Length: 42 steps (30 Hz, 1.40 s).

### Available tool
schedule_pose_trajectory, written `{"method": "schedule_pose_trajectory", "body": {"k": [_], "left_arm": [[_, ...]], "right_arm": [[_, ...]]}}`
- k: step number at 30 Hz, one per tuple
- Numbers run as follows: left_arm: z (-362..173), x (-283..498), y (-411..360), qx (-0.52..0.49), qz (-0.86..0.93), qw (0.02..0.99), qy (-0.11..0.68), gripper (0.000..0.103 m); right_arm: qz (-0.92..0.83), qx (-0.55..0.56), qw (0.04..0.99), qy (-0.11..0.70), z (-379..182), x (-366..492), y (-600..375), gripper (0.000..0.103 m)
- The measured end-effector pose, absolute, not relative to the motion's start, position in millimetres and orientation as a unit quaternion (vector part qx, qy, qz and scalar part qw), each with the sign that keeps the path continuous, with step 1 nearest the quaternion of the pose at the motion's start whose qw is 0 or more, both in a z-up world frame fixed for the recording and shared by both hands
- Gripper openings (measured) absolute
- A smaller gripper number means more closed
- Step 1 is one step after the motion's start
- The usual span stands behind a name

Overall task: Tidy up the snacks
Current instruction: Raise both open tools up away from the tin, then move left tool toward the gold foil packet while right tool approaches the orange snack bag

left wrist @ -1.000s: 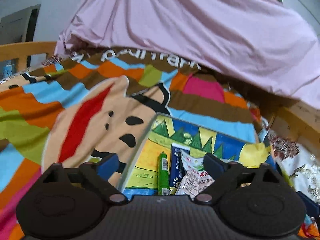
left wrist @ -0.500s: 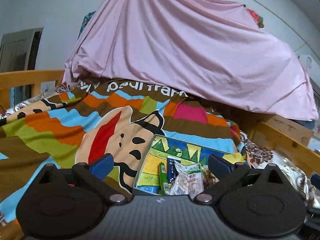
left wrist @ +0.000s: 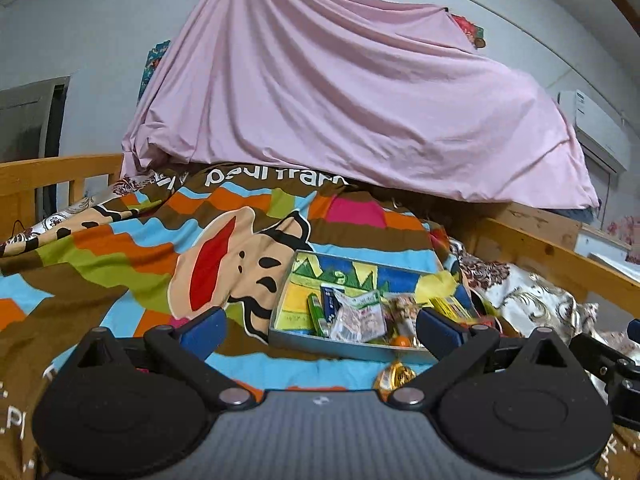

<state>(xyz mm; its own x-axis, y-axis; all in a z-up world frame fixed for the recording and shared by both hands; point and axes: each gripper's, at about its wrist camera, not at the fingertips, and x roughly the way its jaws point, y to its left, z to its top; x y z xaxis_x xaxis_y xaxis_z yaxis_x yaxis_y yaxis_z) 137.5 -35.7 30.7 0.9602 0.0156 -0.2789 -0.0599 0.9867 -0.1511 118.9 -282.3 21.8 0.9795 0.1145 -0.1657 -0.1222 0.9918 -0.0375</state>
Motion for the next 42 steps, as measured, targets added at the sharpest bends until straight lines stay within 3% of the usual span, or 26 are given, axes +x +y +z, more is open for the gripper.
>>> {"method": "schedule_pose_trajectory", "body": {"k": [17,42], "left_arm": [[4,96,-51,-0.024,0.011,0.984,0.177,0.102],[-6,95,-64,-0.003,0.044,0.970,0.240,0.103]], "right_arm": [[0.037,-0.025,0.990,0.133,6,109,-287,0.102],[0.027,0.009,0.981,0.192,-4,127,-309,0.102]]}}
